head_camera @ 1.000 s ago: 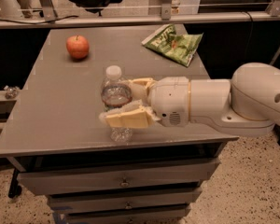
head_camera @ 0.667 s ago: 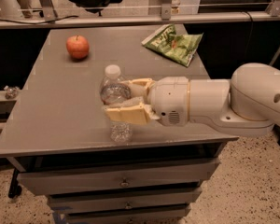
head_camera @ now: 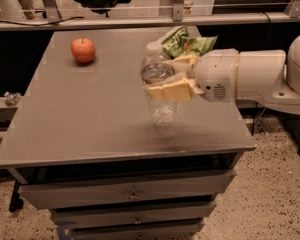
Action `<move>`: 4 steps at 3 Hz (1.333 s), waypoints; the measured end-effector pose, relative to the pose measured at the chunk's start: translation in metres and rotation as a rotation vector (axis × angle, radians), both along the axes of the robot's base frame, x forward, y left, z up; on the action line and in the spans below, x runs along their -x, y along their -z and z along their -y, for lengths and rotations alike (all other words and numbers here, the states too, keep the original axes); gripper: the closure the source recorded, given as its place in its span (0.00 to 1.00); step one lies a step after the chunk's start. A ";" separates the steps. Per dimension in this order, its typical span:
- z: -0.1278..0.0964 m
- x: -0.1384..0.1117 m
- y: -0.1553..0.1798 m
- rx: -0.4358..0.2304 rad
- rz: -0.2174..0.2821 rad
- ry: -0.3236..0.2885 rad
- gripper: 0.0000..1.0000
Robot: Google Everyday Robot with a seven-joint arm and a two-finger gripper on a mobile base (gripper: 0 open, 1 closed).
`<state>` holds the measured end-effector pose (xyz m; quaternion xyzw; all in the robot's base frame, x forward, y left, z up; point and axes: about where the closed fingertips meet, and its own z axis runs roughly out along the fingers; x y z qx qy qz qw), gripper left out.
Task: Move water bottle near green jalapeno chip bag
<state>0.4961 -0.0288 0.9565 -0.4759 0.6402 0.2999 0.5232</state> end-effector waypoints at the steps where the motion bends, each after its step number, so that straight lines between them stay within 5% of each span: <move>1: 0.000 -0.007 -0.001 0.000 0.009 0.006 1.00; 4: 0.073 -0.115 -0.051 -0.095 0.160 0.103 1.00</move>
Offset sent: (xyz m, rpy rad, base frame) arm 0.0885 -0.0493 0.0227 0.0612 -0.0885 -0.1056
